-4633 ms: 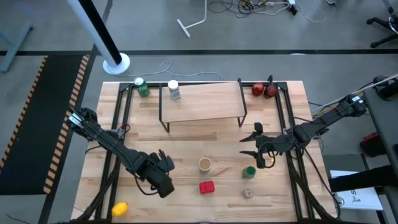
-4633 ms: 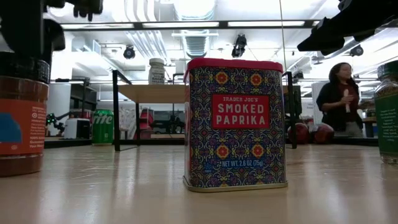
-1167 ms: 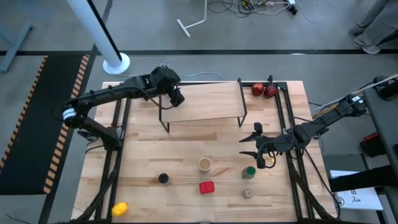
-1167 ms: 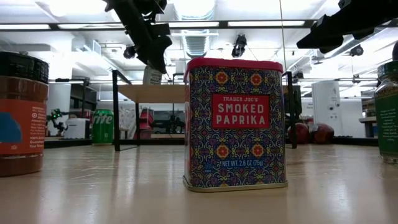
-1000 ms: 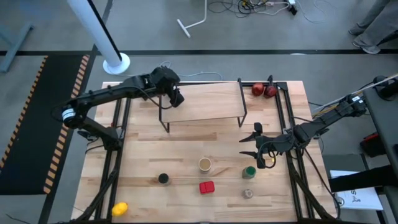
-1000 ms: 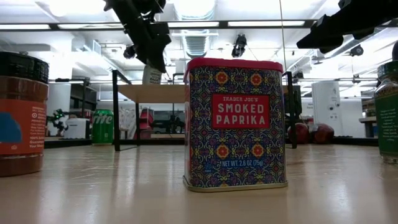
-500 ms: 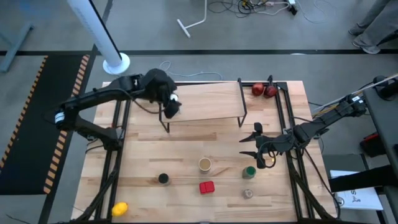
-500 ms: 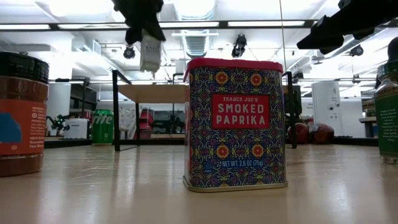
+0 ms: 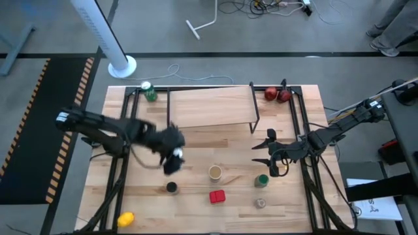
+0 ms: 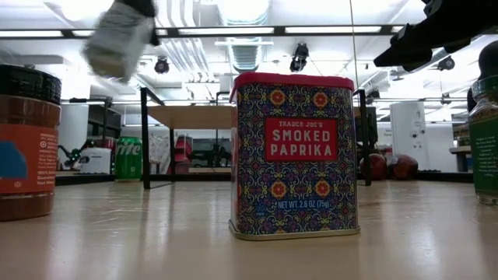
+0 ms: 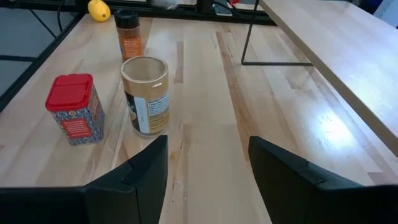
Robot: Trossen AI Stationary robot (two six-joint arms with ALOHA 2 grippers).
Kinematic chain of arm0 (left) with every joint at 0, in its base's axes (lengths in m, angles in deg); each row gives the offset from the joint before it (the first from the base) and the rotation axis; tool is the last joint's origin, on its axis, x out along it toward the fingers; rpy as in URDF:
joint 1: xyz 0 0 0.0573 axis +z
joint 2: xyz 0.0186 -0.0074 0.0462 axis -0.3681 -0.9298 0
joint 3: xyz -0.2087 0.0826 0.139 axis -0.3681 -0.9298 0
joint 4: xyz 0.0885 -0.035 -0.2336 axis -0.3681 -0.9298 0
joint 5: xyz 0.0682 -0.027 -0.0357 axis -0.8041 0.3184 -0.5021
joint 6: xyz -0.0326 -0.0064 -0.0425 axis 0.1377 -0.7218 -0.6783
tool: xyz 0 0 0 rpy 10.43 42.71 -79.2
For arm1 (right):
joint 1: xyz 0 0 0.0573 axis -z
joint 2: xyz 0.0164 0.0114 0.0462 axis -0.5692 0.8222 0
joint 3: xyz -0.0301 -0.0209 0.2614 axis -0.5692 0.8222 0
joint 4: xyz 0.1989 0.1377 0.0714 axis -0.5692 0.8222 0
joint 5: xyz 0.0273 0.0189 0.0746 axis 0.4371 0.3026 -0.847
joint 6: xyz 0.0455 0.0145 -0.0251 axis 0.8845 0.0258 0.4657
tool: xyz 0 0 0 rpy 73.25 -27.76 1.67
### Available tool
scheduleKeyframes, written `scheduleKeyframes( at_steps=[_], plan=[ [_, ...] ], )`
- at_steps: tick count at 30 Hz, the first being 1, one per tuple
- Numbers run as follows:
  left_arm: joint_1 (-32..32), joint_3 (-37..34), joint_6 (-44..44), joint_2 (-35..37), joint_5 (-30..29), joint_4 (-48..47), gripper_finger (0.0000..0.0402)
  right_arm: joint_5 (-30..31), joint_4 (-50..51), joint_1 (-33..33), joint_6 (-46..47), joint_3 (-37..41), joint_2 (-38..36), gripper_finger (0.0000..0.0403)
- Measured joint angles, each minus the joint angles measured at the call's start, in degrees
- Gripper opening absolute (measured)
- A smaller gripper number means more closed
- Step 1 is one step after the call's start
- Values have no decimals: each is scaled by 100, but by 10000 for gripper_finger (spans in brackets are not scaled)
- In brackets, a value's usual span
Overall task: Shelf spices
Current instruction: Remove the white seasoning bottle from the shelf
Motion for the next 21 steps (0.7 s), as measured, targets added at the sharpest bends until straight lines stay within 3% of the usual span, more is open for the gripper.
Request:
scheduleKeyframes(
  at_steps=[4,9,14,21],
  plan=[
    [-789,-477,-760,2,-720,-15,177,0,-7,0,43,0,0,199],
    [-1311,-951,-1311,7,-1381,146,177,0,-64,0,60,0,0,199],
    [-1403,-1452,-1387,7,-1904,584,177,0,-99,0,57,0,0,199],
    [-1402,-2234,-1325,35,-2111,1296,177,-1,-83,0,54,0,0,199]
  ],
)
